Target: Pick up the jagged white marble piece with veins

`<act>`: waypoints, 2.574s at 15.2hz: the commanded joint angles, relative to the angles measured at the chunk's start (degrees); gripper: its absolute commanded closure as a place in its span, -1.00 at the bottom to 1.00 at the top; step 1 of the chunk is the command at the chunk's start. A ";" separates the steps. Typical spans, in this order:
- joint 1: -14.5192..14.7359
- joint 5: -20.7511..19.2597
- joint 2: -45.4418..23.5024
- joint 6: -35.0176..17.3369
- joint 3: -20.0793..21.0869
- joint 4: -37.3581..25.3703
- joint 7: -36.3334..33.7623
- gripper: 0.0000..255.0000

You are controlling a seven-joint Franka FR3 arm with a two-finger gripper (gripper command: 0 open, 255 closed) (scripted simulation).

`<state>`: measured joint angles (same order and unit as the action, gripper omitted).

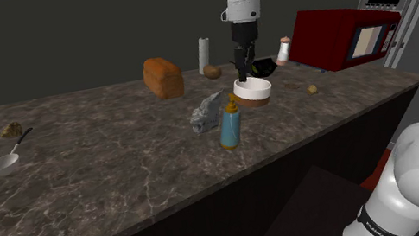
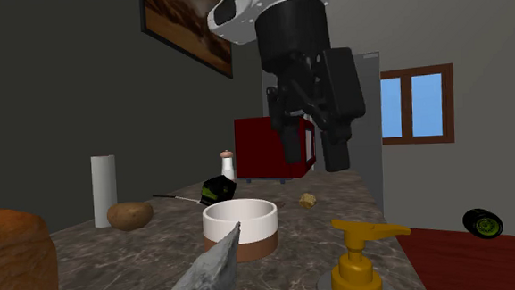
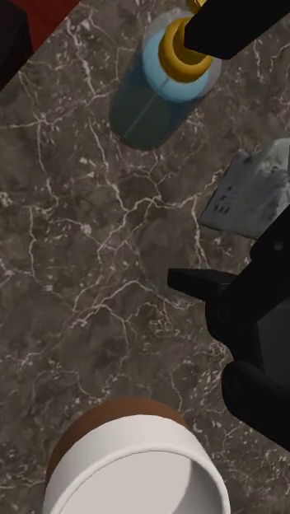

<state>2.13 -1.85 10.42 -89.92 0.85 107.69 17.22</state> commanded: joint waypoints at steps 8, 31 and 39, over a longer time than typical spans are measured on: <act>1.54 0.74 -26.43 6.96 1.37 -24.67 8.45 -1.00; 2.19 0.52 -35.59 5.22 2.17 -29.25 10.68 1.00; 2.29 0.51 -35.88 11.54 2.19 -35.87 10.72 1.00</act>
<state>4.40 -1.34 -25.52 -79.17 3.03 72.56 27.94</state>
